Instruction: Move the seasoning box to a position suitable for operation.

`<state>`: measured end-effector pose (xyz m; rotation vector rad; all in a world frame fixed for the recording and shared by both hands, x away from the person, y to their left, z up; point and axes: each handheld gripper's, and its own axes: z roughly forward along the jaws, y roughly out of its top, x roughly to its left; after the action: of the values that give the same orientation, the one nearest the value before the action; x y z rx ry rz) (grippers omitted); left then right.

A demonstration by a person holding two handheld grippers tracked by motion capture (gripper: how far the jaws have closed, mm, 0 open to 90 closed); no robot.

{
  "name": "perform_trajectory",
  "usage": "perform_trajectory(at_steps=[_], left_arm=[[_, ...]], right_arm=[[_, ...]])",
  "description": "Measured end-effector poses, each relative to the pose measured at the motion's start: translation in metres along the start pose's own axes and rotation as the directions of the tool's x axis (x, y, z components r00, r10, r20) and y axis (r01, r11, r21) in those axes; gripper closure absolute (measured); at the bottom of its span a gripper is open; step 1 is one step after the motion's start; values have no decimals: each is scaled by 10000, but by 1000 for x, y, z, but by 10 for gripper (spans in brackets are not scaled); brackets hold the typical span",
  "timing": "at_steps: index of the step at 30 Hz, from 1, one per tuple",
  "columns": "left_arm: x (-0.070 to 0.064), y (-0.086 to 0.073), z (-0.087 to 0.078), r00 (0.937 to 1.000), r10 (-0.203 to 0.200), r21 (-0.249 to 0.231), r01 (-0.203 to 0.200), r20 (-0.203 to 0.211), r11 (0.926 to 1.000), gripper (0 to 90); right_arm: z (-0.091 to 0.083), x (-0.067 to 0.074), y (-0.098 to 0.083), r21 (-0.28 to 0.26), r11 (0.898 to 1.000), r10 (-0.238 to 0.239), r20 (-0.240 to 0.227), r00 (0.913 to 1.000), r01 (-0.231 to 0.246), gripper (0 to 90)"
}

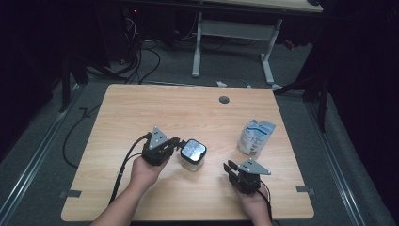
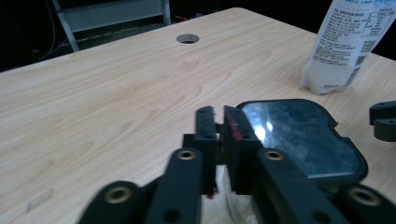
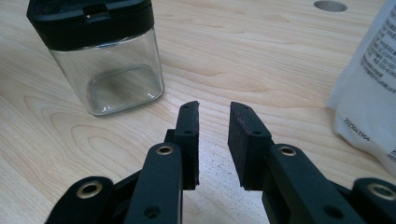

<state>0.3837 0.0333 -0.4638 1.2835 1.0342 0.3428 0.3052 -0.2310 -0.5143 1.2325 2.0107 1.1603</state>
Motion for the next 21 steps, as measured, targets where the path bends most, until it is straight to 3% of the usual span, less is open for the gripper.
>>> perform_trajectory(at_steps=[7,21], left_arm=[[-4,-7,11,9999,68,60,-67,-129,10000,898],[-3,-11,14,9993,226,26,-226,-289,9997,898]], right_arm=[[-6,-3,0,-199,9997,110,-58,9999,-111,728],[-6,-3,1,-245,9997,94,-211,9997,-99,723]])
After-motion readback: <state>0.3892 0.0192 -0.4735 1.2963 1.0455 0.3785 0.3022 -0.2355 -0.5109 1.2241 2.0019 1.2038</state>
